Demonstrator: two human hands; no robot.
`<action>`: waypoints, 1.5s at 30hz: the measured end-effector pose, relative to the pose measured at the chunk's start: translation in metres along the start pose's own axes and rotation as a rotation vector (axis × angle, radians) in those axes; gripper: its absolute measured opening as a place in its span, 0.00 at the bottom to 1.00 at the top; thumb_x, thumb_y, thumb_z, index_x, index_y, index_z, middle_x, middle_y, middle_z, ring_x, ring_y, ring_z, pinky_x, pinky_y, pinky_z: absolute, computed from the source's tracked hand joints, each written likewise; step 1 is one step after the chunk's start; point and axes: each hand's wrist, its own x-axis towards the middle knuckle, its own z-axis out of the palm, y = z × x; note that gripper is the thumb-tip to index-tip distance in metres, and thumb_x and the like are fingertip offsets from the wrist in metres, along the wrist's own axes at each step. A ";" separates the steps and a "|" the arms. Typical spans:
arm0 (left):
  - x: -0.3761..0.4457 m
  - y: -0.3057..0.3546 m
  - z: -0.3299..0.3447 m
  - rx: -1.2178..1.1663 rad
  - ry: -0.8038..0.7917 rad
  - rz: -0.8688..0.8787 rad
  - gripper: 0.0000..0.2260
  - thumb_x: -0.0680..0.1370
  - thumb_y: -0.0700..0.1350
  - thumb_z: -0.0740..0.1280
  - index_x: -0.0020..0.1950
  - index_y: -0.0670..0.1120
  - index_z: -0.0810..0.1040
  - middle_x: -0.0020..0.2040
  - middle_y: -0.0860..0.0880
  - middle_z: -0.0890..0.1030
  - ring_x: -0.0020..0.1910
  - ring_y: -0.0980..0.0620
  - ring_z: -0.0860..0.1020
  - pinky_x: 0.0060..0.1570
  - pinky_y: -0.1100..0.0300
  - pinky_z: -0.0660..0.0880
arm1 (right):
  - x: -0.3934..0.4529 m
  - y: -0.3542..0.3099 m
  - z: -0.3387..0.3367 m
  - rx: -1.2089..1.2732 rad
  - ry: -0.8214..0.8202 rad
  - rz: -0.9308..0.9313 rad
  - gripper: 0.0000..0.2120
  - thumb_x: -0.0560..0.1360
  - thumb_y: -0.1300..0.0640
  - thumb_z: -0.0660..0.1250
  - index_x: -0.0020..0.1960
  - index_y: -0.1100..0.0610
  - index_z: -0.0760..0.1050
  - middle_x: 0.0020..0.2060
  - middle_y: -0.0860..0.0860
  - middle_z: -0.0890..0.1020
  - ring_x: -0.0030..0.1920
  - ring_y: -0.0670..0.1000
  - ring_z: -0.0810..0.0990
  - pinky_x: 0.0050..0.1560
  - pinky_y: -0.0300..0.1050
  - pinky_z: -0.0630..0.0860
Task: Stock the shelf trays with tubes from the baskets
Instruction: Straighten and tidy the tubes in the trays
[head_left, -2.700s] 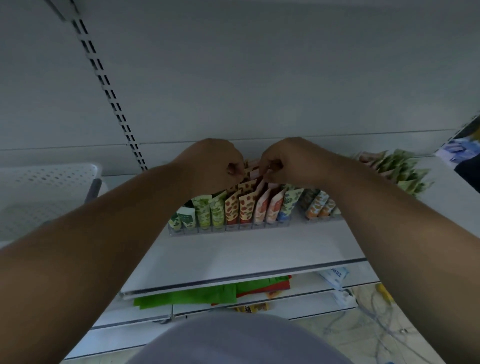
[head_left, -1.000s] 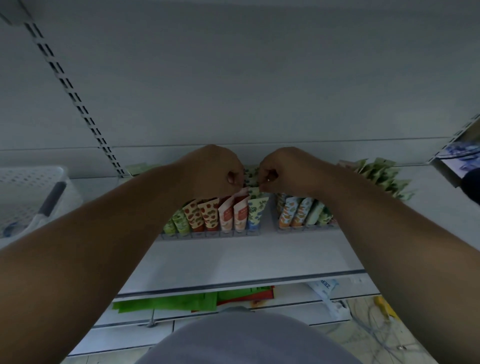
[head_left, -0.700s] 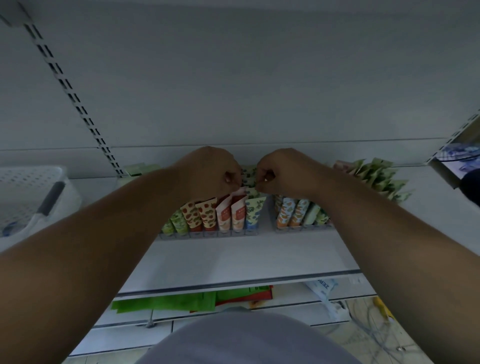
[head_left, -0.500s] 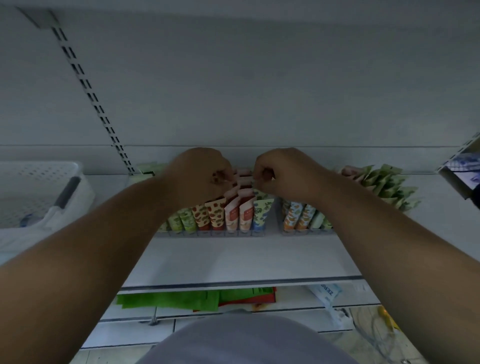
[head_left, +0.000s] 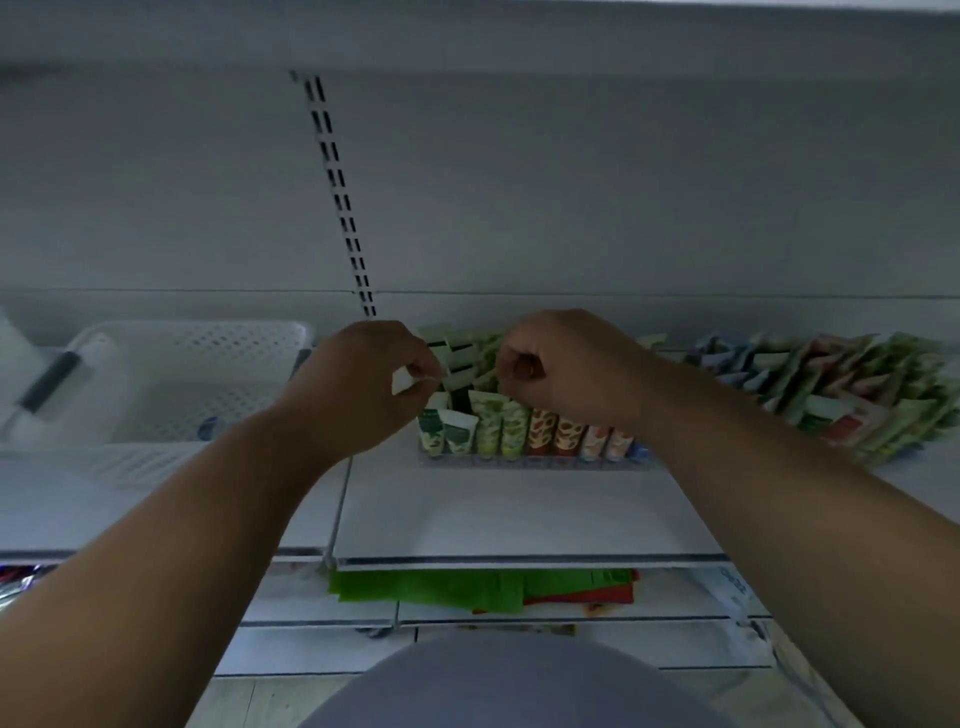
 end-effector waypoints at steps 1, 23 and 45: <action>-0.003 -0.004 0.000 -0.003 -0.004 0.017 0.04 0.73 0.44 0.73 0.47 0.51 0.83 0.43 0.55 0.81 0.39 0.61 0.73 0.41 0.77 0.64 | 0.000 -0.005 0.003 0.006 0.007 0.009 0.03 0.73 0.55 0.70 0.44 0.53 0.81 0.38 0.44 0.80 0.37 0.43 0.75 0.35 0.37 0.68; -0.002 -0.029 0.011 0.003 -0.113 0.047 0.06 0.76 0.45 0.66 0.49 0.52 0.82 0.46 0.54 0.79 0.45 0.54 0.77 0.43 0.62 0.71 | 0.023 -0.037 0.044 -0.199 -0.014 0.189 0.05 0.71 0.57 0.64 0.38 0.54 0.76 0.36 0.53 0.78 0.37 0.56 0.77 0.39 0.50 0.76; 0.010 -0.005 0.025 0.042 -0.074 0.162 0.04 0.74 0.44 0.68 0.44 0.50 0.83 0.43 0.51 0.79 0.45 0.48 0.76 0.43 0.55 0.75 | 0.012 -0.018 0.028 -0.221 -0.021 0.142 0.04 0.72 0.58 0.67 0.45 0.54 0.80 0.42 0.53 0.80 0.43 0.56 0.78 0.39 0.44 0.70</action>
